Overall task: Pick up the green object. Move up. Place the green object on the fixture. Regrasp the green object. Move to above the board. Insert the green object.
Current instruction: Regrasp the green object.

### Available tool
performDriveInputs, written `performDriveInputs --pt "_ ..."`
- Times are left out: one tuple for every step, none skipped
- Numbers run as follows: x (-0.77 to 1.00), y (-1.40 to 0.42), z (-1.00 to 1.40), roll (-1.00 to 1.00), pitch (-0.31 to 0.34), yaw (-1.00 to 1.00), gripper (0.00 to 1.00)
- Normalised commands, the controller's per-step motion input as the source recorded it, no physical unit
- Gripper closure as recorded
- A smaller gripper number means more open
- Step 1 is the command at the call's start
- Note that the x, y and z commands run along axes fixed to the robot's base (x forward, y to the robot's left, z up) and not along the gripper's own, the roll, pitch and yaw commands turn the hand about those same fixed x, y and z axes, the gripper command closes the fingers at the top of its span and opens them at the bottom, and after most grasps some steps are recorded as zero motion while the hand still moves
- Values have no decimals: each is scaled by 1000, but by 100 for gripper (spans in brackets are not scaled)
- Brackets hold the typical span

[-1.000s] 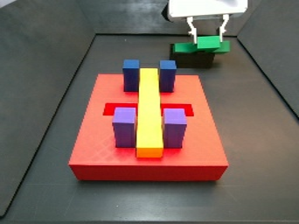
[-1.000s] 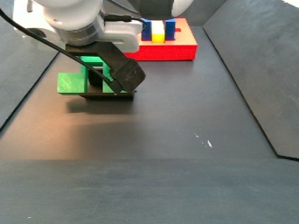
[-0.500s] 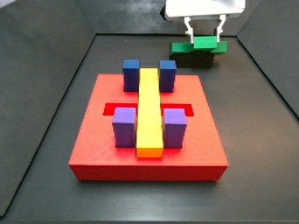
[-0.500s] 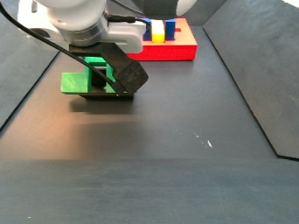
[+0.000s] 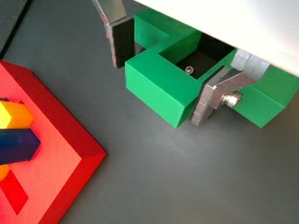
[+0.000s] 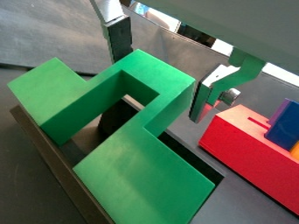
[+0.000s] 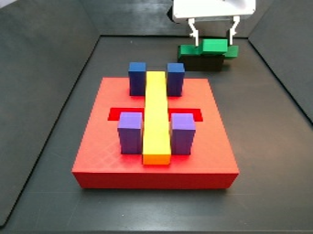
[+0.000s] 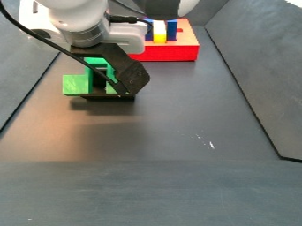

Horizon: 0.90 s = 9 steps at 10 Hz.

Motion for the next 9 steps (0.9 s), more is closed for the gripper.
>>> performDriveInputs --pt "6 -31 -71 0 106 0 0" --pt "0 -37 -77 0 100 0 0" --pt "0 -40 -86 0 100 0 0" --pt "0 -43 -89 0 100 0 0" --pt "0 -49 -100 0 103 0 0" --pt "0 -57 -109 0 100 0 0" --pt "0 -66 -114 0 103 0 0" --pt "0 -69 -120 0 97 0 0" --pt "0 -69 -123 0 97 0 0"
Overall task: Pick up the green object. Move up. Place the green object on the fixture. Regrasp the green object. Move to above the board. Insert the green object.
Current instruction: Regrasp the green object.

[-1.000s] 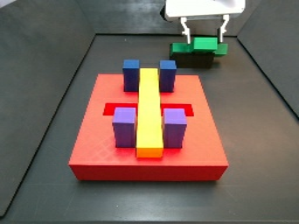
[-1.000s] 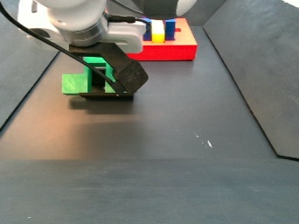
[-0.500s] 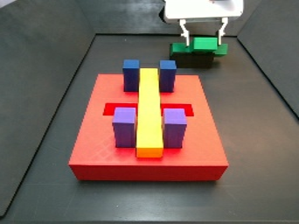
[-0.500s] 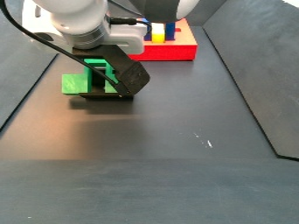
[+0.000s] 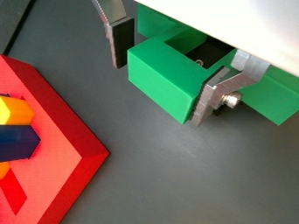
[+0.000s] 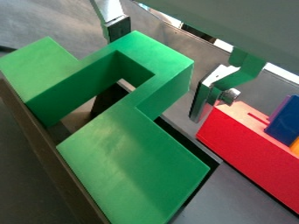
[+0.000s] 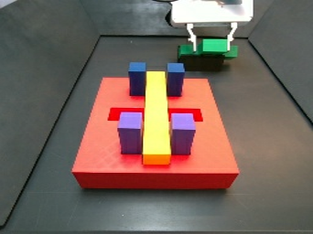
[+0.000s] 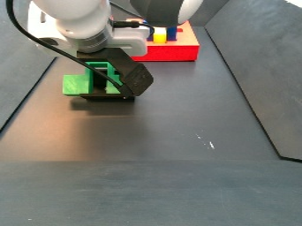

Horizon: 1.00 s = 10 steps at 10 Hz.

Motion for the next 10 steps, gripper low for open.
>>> performDriveInputs --pt "0 -69 -126 0 97 0 0" --pt "0 -69 -126 0 97 0 0" --pt "0 -71 -129 0 100 0 0" --pt "0 -71 -131 0 97 0 0" --pt "0 -69 -123 0 100 0 0" --pt "3 -54 -63 0 120 0 0" --pt "0 0 0 0 26 0 0" --pt "0 9 0 -14 0 0 0" --pt "0 20 0 -271 -177 0 0" --pt "186 289 334 -520 0 -3 0"
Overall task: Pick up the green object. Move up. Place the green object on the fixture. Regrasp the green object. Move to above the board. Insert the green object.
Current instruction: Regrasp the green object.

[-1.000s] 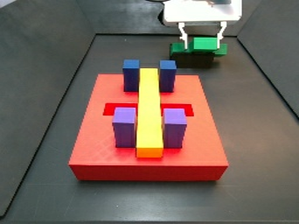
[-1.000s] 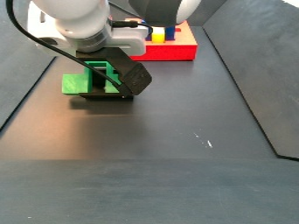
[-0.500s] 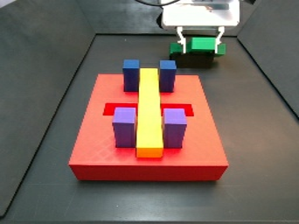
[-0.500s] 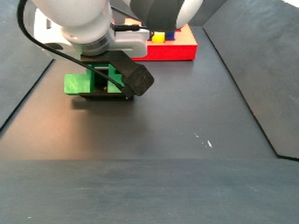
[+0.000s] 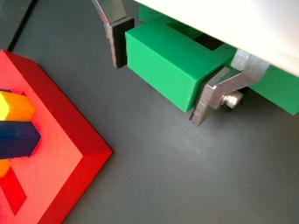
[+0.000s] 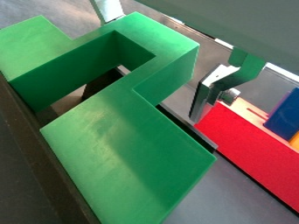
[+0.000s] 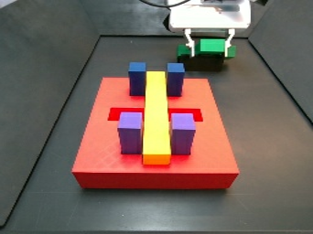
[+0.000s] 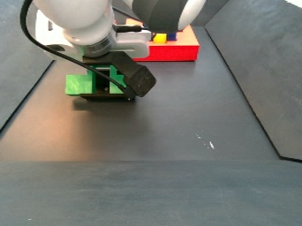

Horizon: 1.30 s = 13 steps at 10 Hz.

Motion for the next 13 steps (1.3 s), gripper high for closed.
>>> performDriveInputs --pt "197 209 534 -417 9 0 0" --pt "206 143 540 -374 3 0 0" --pt "246 97 537 -337 17 0 0" --pt "260 63 591 -349 57 0 0" --pt "131 0 631 -126 0 0 0" --pt "-51 -103 560 240 -71 0 0" --pt "-197 -209 574 626 -240 0 0" --pt "-234 -374 409 1000 -183 0 0" --pt "-163 -434 206 1000 -160 0 0" --pt "-134 -346 34 1000 -154 0 0" --pt "-63 -340 34 1000 -166 0 0" --pt "0 -300 31 1000 -180 20 0" --pt "29 -251 60 1000 -134 37 0"
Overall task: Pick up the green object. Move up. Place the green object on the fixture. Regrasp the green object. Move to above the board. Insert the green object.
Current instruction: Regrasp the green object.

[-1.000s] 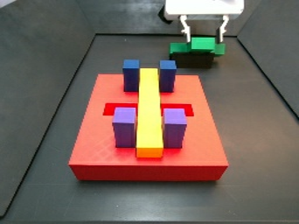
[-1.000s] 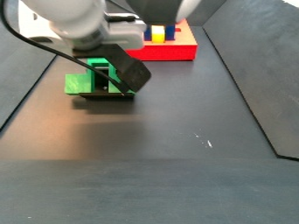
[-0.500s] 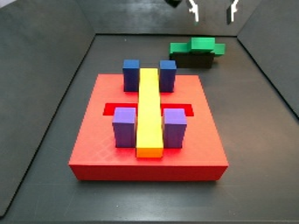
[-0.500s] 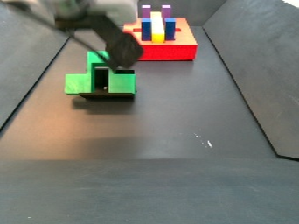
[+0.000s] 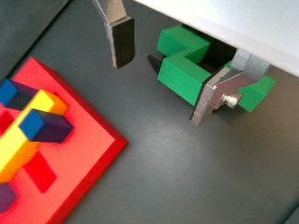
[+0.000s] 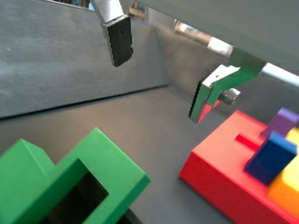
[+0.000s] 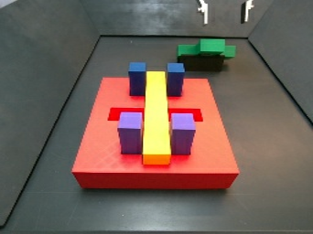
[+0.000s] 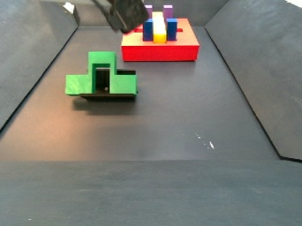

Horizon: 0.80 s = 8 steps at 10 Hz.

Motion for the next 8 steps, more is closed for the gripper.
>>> performDriveInputs --pt "106 -211 66 1000 -77 60 0" --pt "351 -77 80 1000 0 129 0" --pt "634 0 34 1000 29 197 0" --pt "663 0 9 1000 177 271 0" --pt "640 0 0 1000 226 331 0" --pt "634 0 0 1000 229 363 0" --pt "611 0 0 1000 243 369 0" --pt "611 0 0 1000 234 377 0"
